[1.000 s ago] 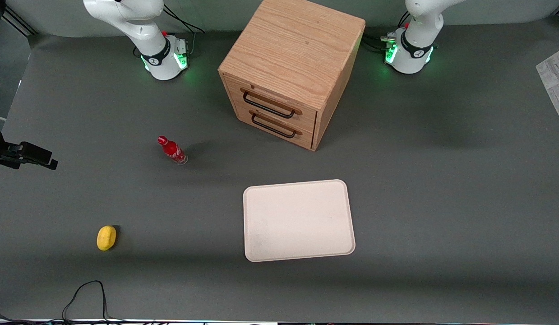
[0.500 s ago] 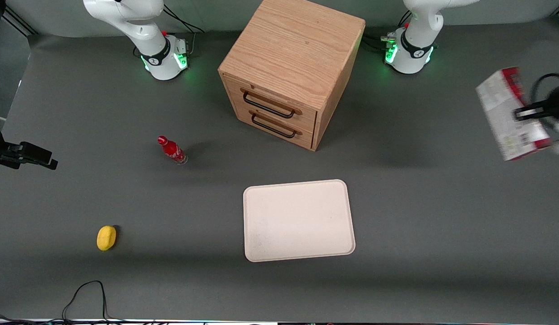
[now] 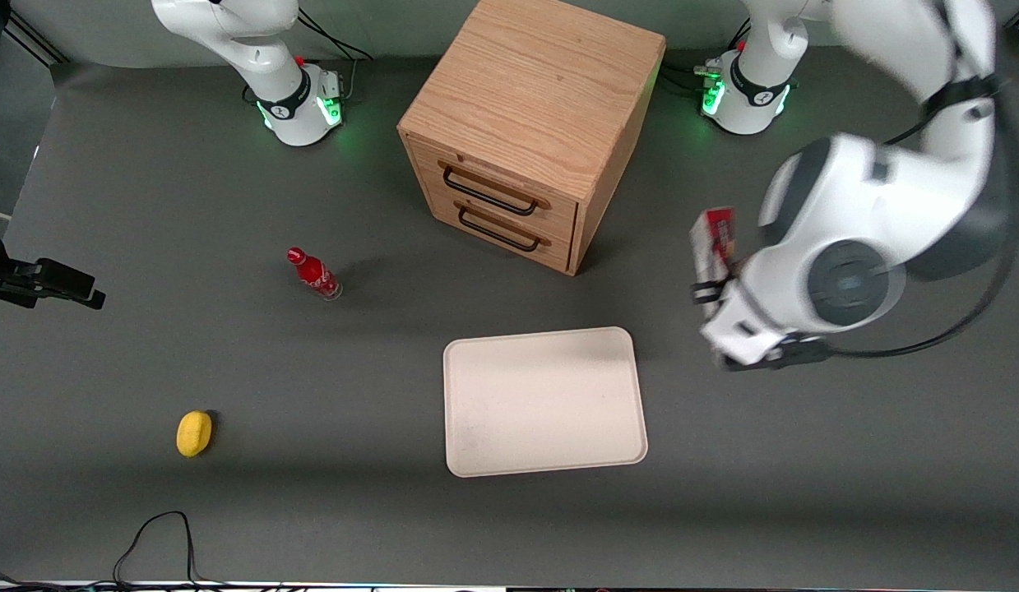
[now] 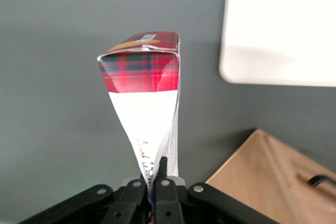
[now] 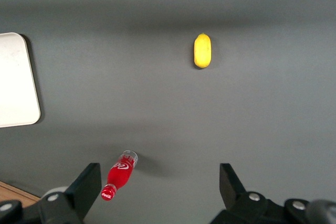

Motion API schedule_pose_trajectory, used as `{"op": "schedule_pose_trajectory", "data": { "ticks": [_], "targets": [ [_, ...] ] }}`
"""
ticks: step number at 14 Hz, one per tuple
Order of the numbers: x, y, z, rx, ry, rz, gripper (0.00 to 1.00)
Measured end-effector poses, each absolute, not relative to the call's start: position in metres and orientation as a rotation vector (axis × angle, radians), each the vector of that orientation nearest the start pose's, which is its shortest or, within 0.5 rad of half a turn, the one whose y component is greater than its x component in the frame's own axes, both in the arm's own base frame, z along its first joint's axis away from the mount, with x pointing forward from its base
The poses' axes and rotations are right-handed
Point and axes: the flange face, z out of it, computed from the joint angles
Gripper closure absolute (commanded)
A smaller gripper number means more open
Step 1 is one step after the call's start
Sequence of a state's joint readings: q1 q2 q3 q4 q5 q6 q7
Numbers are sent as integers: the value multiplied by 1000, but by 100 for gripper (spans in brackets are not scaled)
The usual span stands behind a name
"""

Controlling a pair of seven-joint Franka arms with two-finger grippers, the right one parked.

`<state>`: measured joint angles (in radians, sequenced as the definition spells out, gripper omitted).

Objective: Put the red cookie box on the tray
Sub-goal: 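Carry the held box with the left gripper over the white tray, then lower the box onto the tray and open the left gripper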

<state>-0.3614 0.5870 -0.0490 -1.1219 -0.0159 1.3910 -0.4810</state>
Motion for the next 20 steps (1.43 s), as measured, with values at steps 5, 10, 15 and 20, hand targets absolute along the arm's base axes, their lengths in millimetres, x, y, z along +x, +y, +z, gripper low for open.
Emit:
{"op": "schedule_pose_trajectory", "data": {
  "ticks": [5,10,15,20],
  "targets": [
    [653,-340,362,-3090,-23,345,100],
    [669,-341,317,-3134,-89,313,100],
    [674,-344,284,-3149,-143,314,100],
    [677,-342,271,-3146,-186,317,100]
  ]
}}
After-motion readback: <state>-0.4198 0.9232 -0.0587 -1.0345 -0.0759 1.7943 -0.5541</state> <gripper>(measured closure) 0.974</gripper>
